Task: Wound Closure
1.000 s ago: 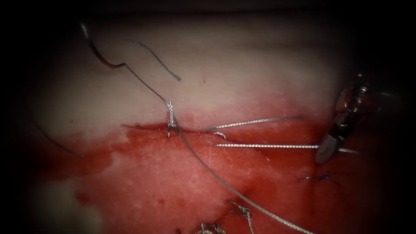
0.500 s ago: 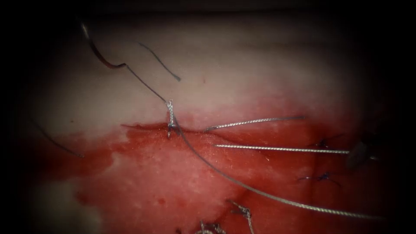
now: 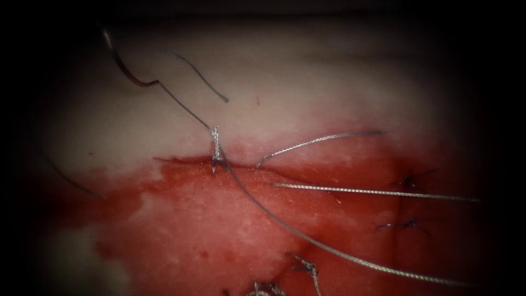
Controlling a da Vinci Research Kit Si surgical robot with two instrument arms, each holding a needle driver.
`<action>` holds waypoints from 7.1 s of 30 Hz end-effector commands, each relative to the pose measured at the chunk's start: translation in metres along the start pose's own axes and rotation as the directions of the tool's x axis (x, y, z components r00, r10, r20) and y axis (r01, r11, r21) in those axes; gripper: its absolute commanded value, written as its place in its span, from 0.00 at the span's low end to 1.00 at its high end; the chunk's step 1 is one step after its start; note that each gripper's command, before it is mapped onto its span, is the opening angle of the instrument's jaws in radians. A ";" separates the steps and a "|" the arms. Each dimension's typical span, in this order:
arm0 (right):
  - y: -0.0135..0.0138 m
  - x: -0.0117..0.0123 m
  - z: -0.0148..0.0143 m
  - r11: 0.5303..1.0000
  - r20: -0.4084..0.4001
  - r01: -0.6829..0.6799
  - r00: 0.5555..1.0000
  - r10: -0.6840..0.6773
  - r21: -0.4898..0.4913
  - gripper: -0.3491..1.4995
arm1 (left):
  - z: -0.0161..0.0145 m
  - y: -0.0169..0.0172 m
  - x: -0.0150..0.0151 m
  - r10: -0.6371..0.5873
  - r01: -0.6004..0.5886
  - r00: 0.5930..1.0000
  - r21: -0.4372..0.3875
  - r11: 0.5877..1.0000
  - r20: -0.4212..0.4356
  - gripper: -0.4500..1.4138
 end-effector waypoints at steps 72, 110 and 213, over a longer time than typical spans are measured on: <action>0.0001 -0.0111 -0.0022 0.975 0.838 0.147 0.542 0.061 -0.166 0.83 | 0.0236 0.0010 -0.0138 -0.039 0.031 0.936 0.030 0.999 0.350 0.30; 0.0005 -0.0118 -0.0014 0.971 0.832 0.159 0.551 0.062 -0.178 0.82 | 0.0353 -0.0069 -0.0168 -0.497 0.473 0.866 -0.228 0.851 -0.057 0.36; 0.0099 -0.0054 -0.0044 0.835 0.518 0.459 0.815 -0.260 -0.304 0.66 | 0.0015 -0.0040 0.0044 -0.003 0.100 0.831 0.144 0.985 -0.556 0.00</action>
